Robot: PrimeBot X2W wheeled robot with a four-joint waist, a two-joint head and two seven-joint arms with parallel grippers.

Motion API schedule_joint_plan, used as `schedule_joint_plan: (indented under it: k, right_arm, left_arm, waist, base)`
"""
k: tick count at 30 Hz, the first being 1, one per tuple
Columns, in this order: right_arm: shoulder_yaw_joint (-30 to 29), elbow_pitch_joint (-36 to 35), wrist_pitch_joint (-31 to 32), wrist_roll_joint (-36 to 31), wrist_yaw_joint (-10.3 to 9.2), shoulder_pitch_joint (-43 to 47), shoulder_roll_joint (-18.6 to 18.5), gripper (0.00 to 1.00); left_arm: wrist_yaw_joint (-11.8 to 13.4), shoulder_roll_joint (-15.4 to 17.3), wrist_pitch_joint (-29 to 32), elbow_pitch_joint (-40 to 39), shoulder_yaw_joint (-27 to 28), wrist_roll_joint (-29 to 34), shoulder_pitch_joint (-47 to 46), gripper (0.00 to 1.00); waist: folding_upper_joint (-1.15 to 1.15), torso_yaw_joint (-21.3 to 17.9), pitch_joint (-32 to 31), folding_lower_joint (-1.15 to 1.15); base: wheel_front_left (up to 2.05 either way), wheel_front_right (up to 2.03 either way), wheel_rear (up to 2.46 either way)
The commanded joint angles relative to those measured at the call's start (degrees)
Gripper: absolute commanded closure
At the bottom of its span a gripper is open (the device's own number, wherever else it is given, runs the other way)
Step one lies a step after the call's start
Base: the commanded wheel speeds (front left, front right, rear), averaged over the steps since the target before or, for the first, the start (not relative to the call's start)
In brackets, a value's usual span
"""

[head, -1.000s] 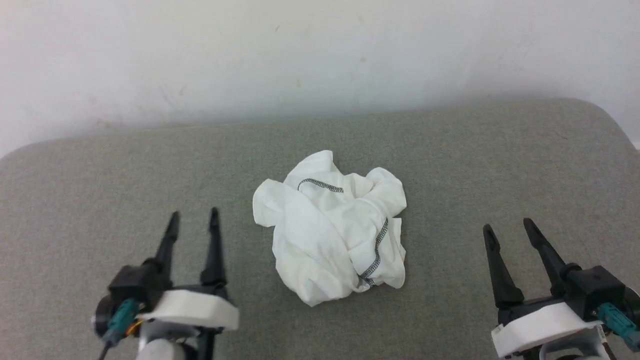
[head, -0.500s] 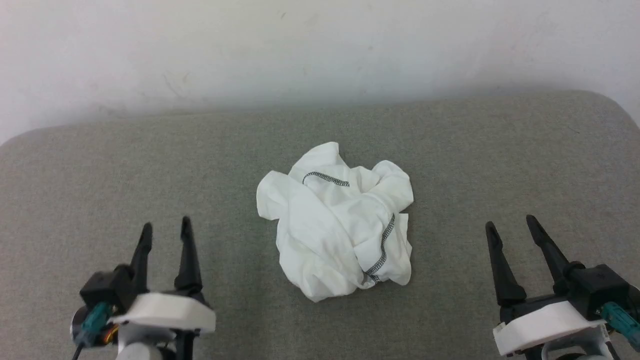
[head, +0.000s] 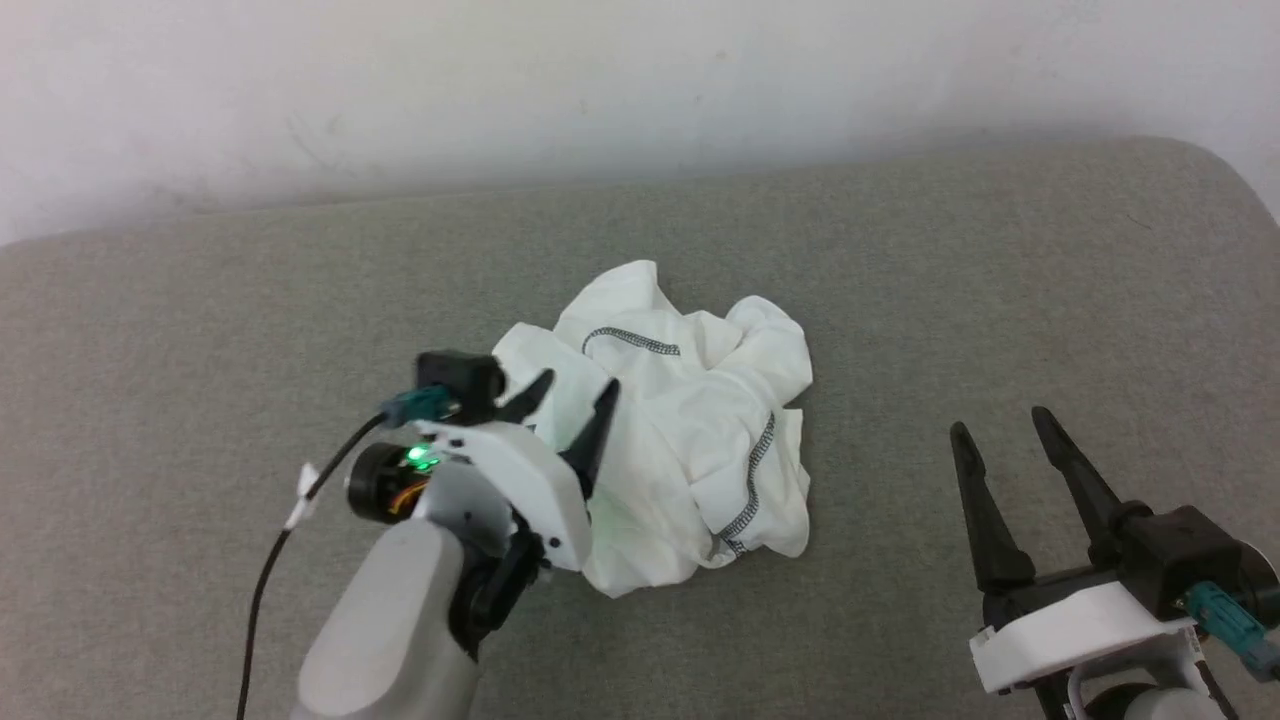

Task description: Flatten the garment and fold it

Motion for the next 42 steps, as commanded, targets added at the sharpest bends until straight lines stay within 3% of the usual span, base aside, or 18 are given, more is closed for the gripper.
schedule_joint_plan:
  k: [1,6,7,9,10,17,20,23,27,32,37,38,40,42]
  right_arm:
    - [0.0,0.1,-0.1,0.0,-0.10,-0.7,0.1,0.00]
    - [0.2,1.0,-0.6,0.8,-0.10,-0.8,0.1,0.00]
    - [0.2,1.2,-0.7,1.0,-0.10,-0.8,0.1,0.00]
    - [0.1,1.5,-0.9,1.2,-0.10,-0.7,0.1,0.00]
    - [0.0,1.6,-1.0,1.3,-0.10,-0.7,0.1,0.00]
    - [-0.6,2.0,-1.5,1.9,-0.10,-0.2,0.1,0.00]
    - [-0.7,2.1,-1.6,2.1,-0.10,0.1,0.1,0.00]
    - [-1.0,2.2,-1.8,2.2,-0.10,0.7,0.1,0.00]
    - [-1.5,2.2,-2.1,2.4,-0.10,1.7,0.1,0.00]
    - [-1.9,2.0,-2.0,2.6,-0.10,2.6,0.1,0.00]
    - [-1.9,1.6,-1.7,2.2,-0.10,2.7,0.1,0.00]
    - [-1.8,1.6,-1.6,2.2,-0.10,2.7,0.1,0.00]
    - [-1.8,1.5,-1.4,2.1,-0.10,2.7,0.1,0.00]
    - [-1.9,1.5,-1.3,2.1,-0.10,2.9,0.1,0.00]
  left_arm:
    - [-0.8,-0.1,2.9,1.8,-1.4,-0.4,-1.8,0.00]
    - [-1.5,1.1,10.3,5.7,-4.4,-0.1,-3.9,0.00]
    - [-1.5,1.4,10.9,5.9,-4.5,0.0,-4.0,0.13]
    - [-1.5,2.0,11.8,6.2,-4.8,0.1,-3.9,0.94]
    - [-1.5,2.3,12.1,6.1,-4.9,0.2,-3.8,1.00]
    - [-1.4,5.3,10.7,1.6,-6.0,2.3,-2.8,1.00]
    - [0.1,7.4,9.0,-3.5,-4.8,3.1,-0.6,1.00]
    - [3.3,10.1,8.6,-10.7,-2.3,3.1,4.9,1.00]
    - [9.7,12.9,10.1,-20.9,2.4,1.9,17.5,1.00]
    - [17.2,12.8,11.8,-28.2,7.4,-0.6,33.0,1.00]
    - [18.6,11.2,13.6,-27.8,8.3,-4.4,40.9,1.00]
    - [18.4,11.1,13.6,-26.9,8.5,-4.9,41.5,0.95]
    - [18.6,10.8,12.0,-26.0,9.1,-5.0,41.5,0.00]
    - [18.4,10.3,10.0,-26.0,9.7,-5.1,40.6,0.00]
  waist:
    - [-0.01,-0.9,0.6,-0.01]
    - [-0.01,-2.0,0.7,-0.01]
    - [-0.01,-2.2,0.6,-0.01]
    - [-0.01,-2.3,0.4,-0.01]
    - [-0.01,-2.3,0.2,-0.01]
    - [-0.01,-0.5,-1.0,-0.01]
    - [-0.01,0.4,-1.7,-0.01]
    - [-0.01,1.2,-2.4,-0.01]
    - [-0.01,2.3,-3.1,-0.01]
    - [-0.01,3.9,-3.1,-0.01]
    - [-0.01,4.8,-3.1,-0.01]
    - [-0.01,4.8,-3.2,-0.01]
    - [-0.01,4.9,-3.4,-0.01]
    - [-0.01,5.0,-3.8,-0.01]
  base:
    - [0.00,0.00,0.00]
    - [0.00,0.00,0.00]
    - [0.00,0.00,0.00]
    - [0.00,0.00,0.00]
    - [0.00,0.00,0.00]
    - [0.00,0.00,0.00]
    - [0.00,0.00,0.00]
    - [0.00,0.00,0.00]
    - [0.00,0.00,0.00]
    - [0.00,0.00,0.00]
    - [0.00,0.00,0.00]
    - [0.00,0.00,0.00]
    - [0.00,0.00,0.00]
    - [0.00,0.00,0.00]
